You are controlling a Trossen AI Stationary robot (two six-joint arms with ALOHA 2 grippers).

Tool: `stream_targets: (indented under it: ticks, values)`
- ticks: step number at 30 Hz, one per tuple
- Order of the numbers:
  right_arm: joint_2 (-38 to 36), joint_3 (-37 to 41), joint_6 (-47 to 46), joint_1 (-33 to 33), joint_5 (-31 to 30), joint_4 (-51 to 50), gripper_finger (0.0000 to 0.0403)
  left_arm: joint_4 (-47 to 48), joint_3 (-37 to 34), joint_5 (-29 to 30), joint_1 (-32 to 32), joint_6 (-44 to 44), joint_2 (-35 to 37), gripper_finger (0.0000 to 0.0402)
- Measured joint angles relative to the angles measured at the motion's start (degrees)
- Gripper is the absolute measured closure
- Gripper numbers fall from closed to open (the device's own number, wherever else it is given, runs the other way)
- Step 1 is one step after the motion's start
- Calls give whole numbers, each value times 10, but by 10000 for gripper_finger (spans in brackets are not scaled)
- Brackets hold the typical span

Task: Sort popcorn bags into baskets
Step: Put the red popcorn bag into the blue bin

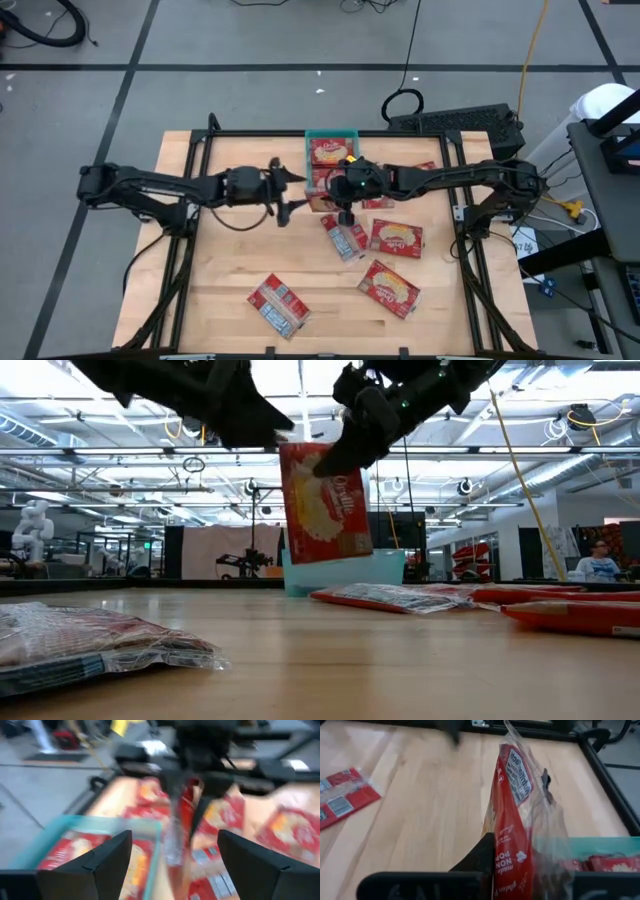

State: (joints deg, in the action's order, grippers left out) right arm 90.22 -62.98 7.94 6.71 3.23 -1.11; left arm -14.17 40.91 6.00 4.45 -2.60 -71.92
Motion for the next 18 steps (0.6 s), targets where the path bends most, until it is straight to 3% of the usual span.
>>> stream_targets:
  ticks: [3,6,14,18]
  values:
    - [7,0,-5,-1,0,-1,381,-5,12,-41,6,-13,-38,120]
    - [6,0,-12,-1,0,1,380,-5,24,-49,11,-28,-65,165]
    - [3,0,-13,-1,-3,0,370,-8,36,-56,22,-72,-83,377]
    - [-3,-2,-35,0,-18,8,358,-5,36,-54,27,-69,-59,388]
